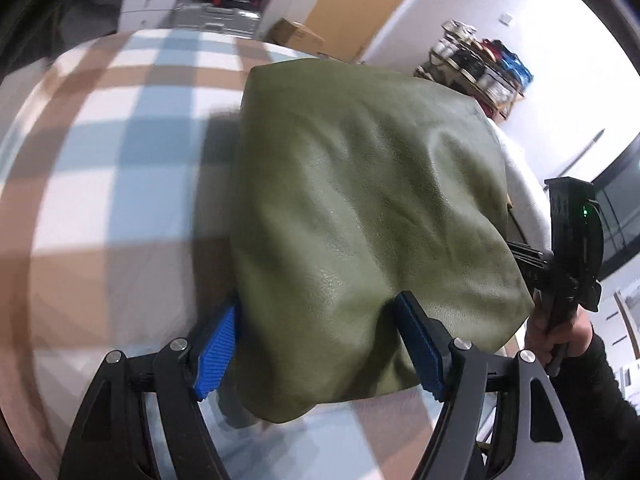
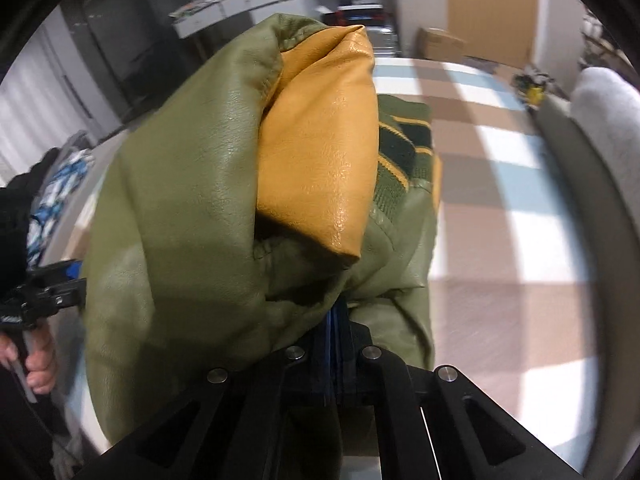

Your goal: Fold large clothes

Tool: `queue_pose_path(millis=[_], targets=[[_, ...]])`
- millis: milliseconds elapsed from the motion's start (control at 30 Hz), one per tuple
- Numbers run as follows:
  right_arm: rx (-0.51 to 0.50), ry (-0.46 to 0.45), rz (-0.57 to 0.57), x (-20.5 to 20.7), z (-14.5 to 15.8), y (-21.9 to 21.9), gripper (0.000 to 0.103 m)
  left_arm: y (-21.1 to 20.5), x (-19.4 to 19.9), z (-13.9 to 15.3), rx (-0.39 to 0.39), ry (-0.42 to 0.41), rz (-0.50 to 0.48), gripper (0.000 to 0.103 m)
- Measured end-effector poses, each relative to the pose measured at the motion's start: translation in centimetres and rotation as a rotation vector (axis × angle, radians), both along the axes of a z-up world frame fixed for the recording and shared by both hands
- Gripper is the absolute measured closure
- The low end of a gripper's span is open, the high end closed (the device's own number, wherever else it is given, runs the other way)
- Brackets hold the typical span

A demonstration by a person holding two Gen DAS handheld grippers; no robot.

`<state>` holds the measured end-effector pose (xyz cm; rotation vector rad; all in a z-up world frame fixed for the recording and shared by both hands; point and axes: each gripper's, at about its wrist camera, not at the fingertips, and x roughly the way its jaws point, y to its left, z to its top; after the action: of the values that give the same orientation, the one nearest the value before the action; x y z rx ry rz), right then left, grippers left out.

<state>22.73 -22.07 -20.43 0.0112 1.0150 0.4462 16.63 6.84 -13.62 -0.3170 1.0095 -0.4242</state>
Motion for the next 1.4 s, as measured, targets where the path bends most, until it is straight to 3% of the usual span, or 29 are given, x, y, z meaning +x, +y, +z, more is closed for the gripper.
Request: queue_pose_path(millis=[233, 300, 367, 433, 467, 567, 633, 700, 767, 833, 867, 900, 933, 1000, 1067, 1167, 1233, 1333, 1400], targets=[[0.072, -0.016, 0.144, -5.7, -0.2, 5.1, 0.099, 3.5, -7.1, 0.6, 0.052, 0.022, 0.127, 0.03], [0.041, -0.041, 0.136, -6.7, 0.5, 5.4, 0.099, 4.2, -7.9, 1.2, 0.075, 0.011, 0.174, 0.031], [0.058, -0.064, 0.076, -7.4, 1.6, 4.1, 0.096, 3.7, -9.7, 3.7, 0.196, -0.122, 0.245, 0.031], [0.135, -0.109, 0.012, -8.3, 3.5, 1.5, 0.094, 1.8, -10.7, 5.9, 0.288, -0.258, 0.209, 0.031], [0.176, -0.143, 0.005, -8.6, 4.5, 0.3, 0.082, 0.4, -10.9, 6.7, 0.325, -0.318, 0.168, 0.031], [0.239, -0.249, 0.066, -11.5, 7.2, 0.9, 0.031, -3.2, -9.9, 7.2, 0.402, -0.39, 0.065, 0.03], [0.218, -0.298, 0.143, -12.8, 7.5, 3.1, 0.026, -5.0, -7.8, 6.0, 0.412, -0.357, -0.004, 0.03], [0.131, -0.31, 0.167, -12.5, 6.7, 5.1, 0.025, -5.8, -5.9, 4.2, 0.388, -0.295, -0.059, 0.03], [0.148, -0.241, 0.194, -11.0, 5.1, 6.8, 0.026, -5.4, -4.8, 2.3, 0.364, -0.251, -0.062, 0.031], [0.167, -0.171, 0.185, -9.3, 3.7, 7.6, 0.028, -4.3, -5.0, 1.5, 0.326, -0.271, -0.057, 0.031], [0.159, -0.139, 0.162, -8.2, 3.0, 7.9, 0.039, -3.7, -5.4, 1.5, 0.324, -0.276, -0.057, 0.031], [0.16, -0.107, 0.135, -7.1, 2.6, 8.0, 0.062, -3.4, -5.5, 1.5, 0.324, -0.275, -0.06, 0.031], [0.199, -0.071, 0.126, -6.3, 2.5, 7.8, 0.065, -3.1, -5.8, 1.6, 0.329, -0.271, -0.061, 0.031], [0.294, -0.071, 0.126, -6.4, 3.7, 7.1, 0.081, -2.8, -5.9, 2.0, 0.348, -0.276, -0.05, 0.031], [0.394, -0.119, 0.148, -6.5, 5.6, 5.9, 0.09, -3.0, -5.9, 2.9, 0.343, -0.288, -0.042, 0.031], [0.423, -0.162, 0.131, -6.4, 6.3, 4.7, 0.095, -3.8, -6.0, 4.4, 0.344, -0.338, -0.052, 0.031], [0.44, -0.135, 0.071, -5.4, 5.3, 3.2, 0.096, -4.4, -5.7, 4.2, 0.36, -0.348, -0.055, 0.031], [0.523, 0.006, -0.065, -3.2, 0.0, 0.4, 0.101, -5.0, -4.1, 2.2, 0.324, -0.289, -0.091, 0.031], [0.452, 0.027, -0.095, -3.7, -2.0, 0.0, 0.103, -5.7, -4.0, 1.1, 0.35, -0.293, -0.074, 0.028]])
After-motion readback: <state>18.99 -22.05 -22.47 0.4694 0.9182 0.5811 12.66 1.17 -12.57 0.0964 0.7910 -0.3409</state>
